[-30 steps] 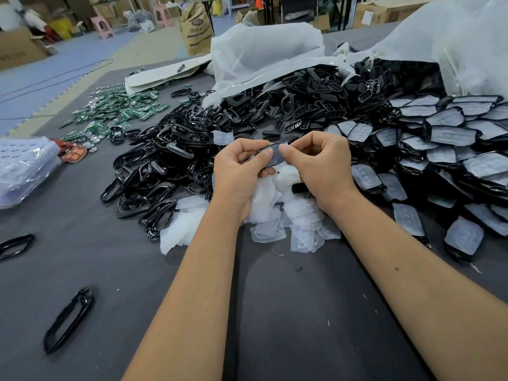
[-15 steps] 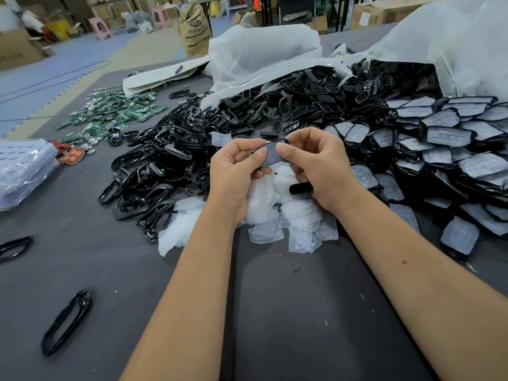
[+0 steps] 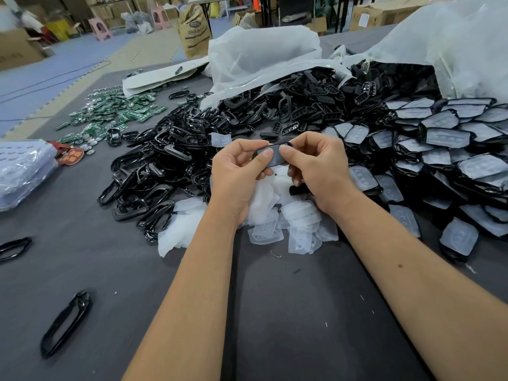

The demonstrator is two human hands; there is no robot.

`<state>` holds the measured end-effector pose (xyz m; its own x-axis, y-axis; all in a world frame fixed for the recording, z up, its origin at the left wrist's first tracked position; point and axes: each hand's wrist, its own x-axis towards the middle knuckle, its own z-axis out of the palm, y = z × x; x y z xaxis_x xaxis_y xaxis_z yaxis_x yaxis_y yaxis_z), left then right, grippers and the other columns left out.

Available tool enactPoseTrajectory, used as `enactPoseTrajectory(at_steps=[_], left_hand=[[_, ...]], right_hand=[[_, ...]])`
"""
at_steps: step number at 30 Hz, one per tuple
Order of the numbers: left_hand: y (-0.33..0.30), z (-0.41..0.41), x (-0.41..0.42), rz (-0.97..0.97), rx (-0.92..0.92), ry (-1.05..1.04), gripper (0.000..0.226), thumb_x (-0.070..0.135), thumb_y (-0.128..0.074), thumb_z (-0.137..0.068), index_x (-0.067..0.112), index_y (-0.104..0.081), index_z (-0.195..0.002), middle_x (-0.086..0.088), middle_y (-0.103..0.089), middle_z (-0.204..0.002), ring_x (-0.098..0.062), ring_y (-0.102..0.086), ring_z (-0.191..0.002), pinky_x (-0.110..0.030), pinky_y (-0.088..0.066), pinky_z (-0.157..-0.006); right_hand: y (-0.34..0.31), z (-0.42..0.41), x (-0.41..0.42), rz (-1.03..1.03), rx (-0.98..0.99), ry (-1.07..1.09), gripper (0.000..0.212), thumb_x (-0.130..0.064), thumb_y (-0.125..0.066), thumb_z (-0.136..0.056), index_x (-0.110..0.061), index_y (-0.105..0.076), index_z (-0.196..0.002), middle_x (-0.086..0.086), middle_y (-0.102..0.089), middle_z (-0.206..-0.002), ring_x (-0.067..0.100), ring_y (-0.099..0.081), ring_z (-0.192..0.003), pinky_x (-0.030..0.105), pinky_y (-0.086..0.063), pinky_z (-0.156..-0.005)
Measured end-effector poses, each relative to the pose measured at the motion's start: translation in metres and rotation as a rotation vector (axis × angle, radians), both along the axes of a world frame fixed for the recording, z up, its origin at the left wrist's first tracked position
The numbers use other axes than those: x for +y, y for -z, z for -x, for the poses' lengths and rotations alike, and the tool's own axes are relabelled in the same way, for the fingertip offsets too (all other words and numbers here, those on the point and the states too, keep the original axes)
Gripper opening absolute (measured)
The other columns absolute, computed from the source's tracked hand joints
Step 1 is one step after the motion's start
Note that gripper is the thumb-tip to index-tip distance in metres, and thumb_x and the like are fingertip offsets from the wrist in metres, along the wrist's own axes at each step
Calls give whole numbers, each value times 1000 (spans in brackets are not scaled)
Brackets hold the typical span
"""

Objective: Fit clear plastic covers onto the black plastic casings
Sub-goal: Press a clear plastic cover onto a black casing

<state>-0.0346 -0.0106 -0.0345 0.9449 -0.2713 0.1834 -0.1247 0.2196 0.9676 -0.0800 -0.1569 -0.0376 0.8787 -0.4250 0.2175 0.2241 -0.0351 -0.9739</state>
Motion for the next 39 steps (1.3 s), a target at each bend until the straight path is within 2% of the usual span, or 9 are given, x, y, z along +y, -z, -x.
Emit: enactPoseTrajectory(at_steps=[7, 12, 16, 22, 25, 28, 32, 35, 39], left_hand=[[1, 0, -3, -40, -31, -49, 18, -10, -72, -88, 7, -71, -96, -4, -71, -75, -10, -64, -59, -18, -52, -60], [0, -2, -1, -32, -34, -48, 16, -11, -70, -89, 2, -70, -99, -7, -71, -76, -11, -61, -57, -19, -51, -59], [-1, -1, -2, -56, -42, -50, 17, -10, -70, -89, 3, -71, -100, -5, -69, -74, -9, -61, -58, -17, -50, -59], [-2, -1, -2, -57, -18, -45, 17, -10, -70, -89, 2, -71, -102, -4, -67, -71, -9, -59, -56, -17, -49, -58], [-3, 0, -1, -48, 3, -41, 18, -11, -69, -89, 3, -70, -101, -2, -66, -67, -10, -58, -54, -17, -48, -56], [-4, 1, 0, -43, 34, -34, 18, -10, -68, -89, 6, -70, -99, -3, -63, -65, -11, -56, -54, -18, -47, -55], [-6, 0, 1, 16, 112, -26, 20, -10, -66, -90, 8, -70, -98, -3, -62, -64, -12, -55, -56, -21, -50, -60], [-9, -1, 2, 119, 231, -43, 18, -10, -65, -91, 6, -68, -98, -3, -60, -66, -10, -52, -54, -18, -48, -56], [-11, -5, 6, 239, 360, -50, 13, -5, -64, -94, 6, -66, -102, -3, -62, -71, -7, -52, -54, -14, -45, -54]], right_hand=[[3, -3, 4, 152, 26, 94, 17, -12, -68, -97, -8, -69, -81, 6, -64, -60, 14, -60, -46, 28, -47, -42], [3, -3, 5, 240, 12, 80, 18, -23, -78, -91, -9, -70, -83, 10, -71, -71, 16, -63, -56, 27, -49, -49], [3, -2, 5, 232, 16, 113, 13, -20, -76, -93, -16, -74, -81, 2, -71, -64, 11, -62, -49, 21, -46, -44], [-1, 1, 7, 312, -23, 163, 6, -15, -72, -97, -14, -77, -96, 4, -72, -67, 16, -67, -50, 26, -51, -47], [-3, 4, 10, 392, -55, 210, 18, -16, -74, -94, -13, -68, -111, 6, -70, -66, 20, -69, -56, 37, -59, -62], [-6, 7, 11, 430, -84, 201, 22, -14, -72, -94, -13, -59, -111, 9, -68, -62, 28, -67, -58, 44, -57, -69], [-6, 6, 12, 478, -136, 147, 6, -9, -68, -96, -12, -73, -99, 4, -68, -65, 21, -67, -60, 38, -57, -63], [-6, 4, 13, 521, -173, 97, 19, -5, -66, -98, -12, -80, -108, -5, -74, -83, 5, -67, -71, 23, -53, -68], [-4, 2, 18, 684, -220, 46, 28, -3, -64, -97, -9, -77, -121, 5, -70, -95, 17, -64, -83, 31, -54, -80]])
